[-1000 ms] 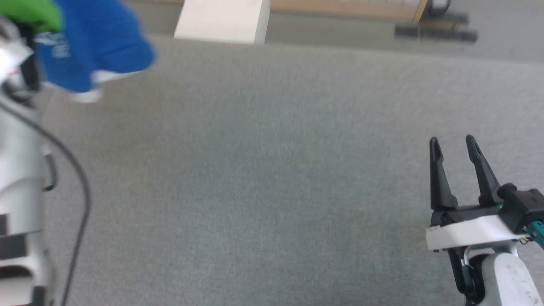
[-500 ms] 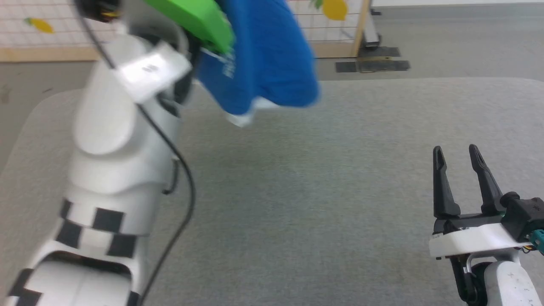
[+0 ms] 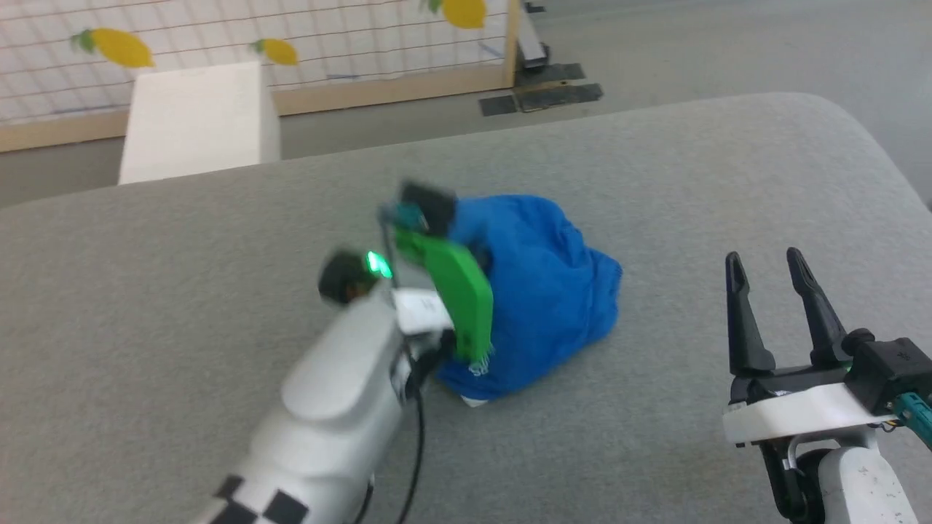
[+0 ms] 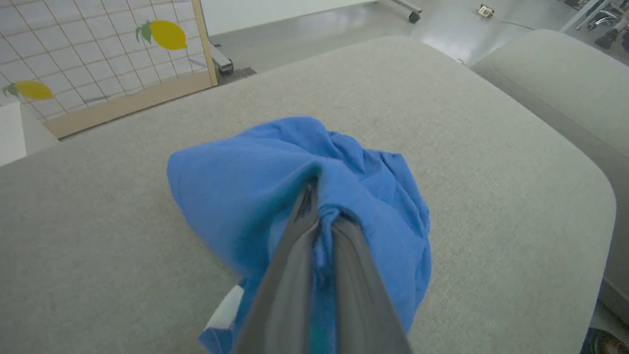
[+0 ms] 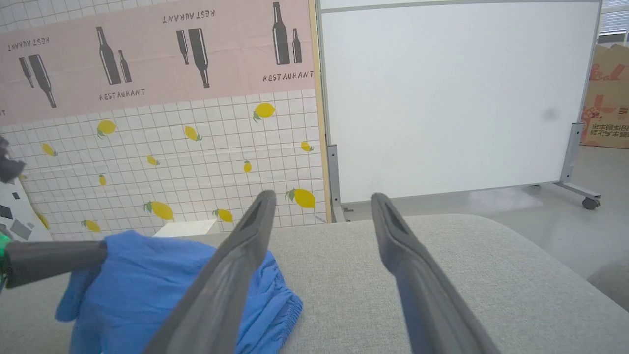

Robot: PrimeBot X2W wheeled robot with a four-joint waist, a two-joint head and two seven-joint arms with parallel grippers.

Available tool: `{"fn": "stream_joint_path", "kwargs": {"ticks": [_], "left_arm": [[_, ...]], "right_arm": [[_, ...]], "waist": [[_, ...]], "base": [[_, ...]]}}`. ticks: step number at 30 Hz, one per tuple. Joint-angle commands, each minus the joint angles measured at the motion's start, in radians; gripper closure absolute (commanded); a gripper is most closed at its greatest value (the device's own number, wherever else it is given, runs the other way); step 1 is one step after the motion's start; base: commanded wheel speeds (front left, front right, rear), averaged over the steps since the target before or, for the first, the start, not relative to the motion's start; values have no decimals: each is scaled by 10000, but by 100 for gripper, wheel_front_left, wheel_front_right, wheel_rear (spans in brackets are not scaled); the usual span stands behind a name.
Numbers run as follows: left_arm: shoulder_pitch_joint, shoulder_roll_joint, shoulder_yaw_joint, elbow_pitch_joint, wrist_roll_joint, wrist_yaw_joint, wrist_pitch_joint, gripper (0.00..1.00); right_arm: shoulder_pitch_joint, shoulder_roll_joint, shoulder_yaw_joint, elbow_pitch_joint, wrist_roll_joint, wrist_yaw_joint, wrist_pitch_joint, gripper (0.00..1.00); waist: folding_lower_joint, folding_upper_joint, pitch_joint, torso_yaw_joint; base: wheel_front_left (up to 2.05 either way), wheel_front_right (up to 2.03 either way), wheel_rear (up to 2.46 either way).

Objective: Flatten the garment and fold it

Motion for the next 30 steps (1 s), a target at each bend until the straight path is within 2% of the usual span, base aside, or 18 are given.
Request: {"fn": "stream_joint_path", "kwargs": {"ticks": [1,8,12,14,15,16,26,30], "left_arm": [[254,-19,-265,260,-126,46,360,100],[897,-25,-1537,1810,-415,91,2792,100],[984,-26,-1668,2242,-610,114,3408,100],[927,-26,-1633,2267,-604,247,3229,100],[875,-26,-1602,2227,-559,326,2985,68],[808,-25,-1531,2149,-501,442,2572,0],[603,258,-586,684,-149,1197,-1812,0],[952,643,-192,13,-188,1457,-2776,0]], "right_arm": [[64,-3,25,-23,49,-13,-58,0],[9,-3,194,19,103,-13,-58,0],[52,-3,198,4,160,-13,-58,0],[98,-3,145,5,161,-13,-58,0],[123,-3,119,5,150,-13,-58,0],[150,-3,99,2,133,-13,-59,0],[272,-3,-133,-39,41,-13,-59,0],[354,-3,-189,-53,40,-13,-59,0]], "waist": [[1,-1,94,-331],[1,-1,207,-651],[1,-1,205,-673],[1,-1,188,-599],[1,-1,169,-543],[1,-1,148,-478],[1,-1,-225,438],[1,-1,-400,787]], "base": [[0,0,0],[0,0,0],[0,0,0],[0,0,0],[0,0,0],[0,0,0],[0,0,0],[0,0,0]]}}
